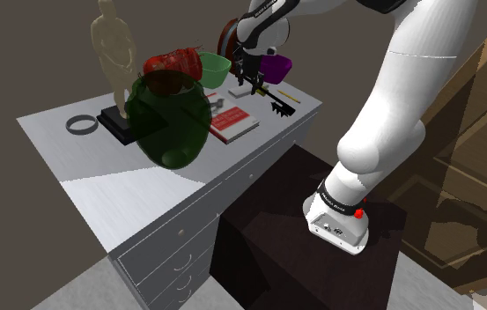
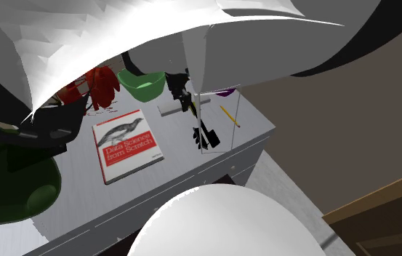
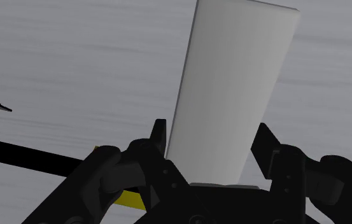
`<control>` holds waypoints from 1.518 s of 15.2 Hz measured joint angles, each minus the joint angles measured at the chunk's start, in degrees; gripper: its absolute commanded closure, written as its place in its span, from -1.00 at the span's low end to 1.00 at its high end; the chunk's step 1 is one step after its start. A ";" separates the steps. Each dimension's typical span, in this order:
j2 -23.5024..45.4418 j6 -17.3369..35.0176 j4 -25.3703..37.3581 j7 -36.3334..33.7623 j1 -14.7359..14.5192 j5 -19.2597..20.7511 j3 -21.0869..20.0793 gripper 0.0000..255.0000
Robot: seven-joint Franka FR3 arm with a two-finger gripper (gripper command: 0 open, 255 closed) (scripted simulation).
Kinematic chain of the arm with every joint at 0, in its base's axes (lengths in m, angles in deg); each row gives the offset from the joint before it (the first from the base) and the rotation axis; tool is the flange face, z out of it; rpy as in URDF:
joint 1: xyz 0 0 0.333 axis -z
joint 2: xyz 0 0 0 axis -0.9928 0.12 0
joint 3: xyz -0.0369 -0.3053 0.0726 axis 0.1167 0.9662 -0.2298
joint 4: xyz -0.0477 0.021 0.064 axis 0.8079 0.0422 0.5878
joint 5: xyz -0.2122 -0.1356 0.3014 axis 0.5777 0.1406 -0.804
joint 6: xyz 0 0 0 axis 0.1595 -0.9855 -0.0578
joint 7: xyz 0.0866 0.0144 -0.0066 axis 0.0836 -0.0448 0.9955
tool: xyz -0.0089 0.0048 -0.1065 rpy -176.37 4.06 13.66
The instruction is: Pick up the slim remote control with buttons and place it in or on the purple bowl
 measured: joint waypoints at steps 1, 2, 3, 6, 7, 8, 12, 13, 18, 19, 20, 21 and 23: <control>0.00 0.00 0.00 0.00 0.00 0.00 0.00 1.00; 0.00 0.00 -0.01 0.00 0.00 0.00 0.00 1.00; 0.00 0.00 -0.01 -0.01 0.00 0.00 0.00 1.00; -0.17 -0.31 0.13 0.00 0.00 0.01 0.01 1.00; -0.52 -0.74 0.21 0.02 0.01 0.02 0.02 1.00; -1.06 -1.32 0.25 -0.02 -0.02 0.04 0.01 1.00; -3.01 -3.94 0.95 -0.04 -0.06 0.12 0.03 1.00; -3.19 -4.65 1.48 0.05 -0.02 0.11 0.05 1.00; -4.95 -8.28 3.14 -0.06 -0.08 0.15 0.05 1.00; -5.46 -8.96 3.39 -0.14 -0.14 0.19 0.02 1.00; -5.76 -9.81 4.01 -0.07 -0.12 0.20 0.03 1.00; -6.08 -10.33 4.25 -0.14 -0.17 0.21 0.01 1.00; -6.85 -11.65 4.81 -0.03 -0.12 0.24 0.05 1.00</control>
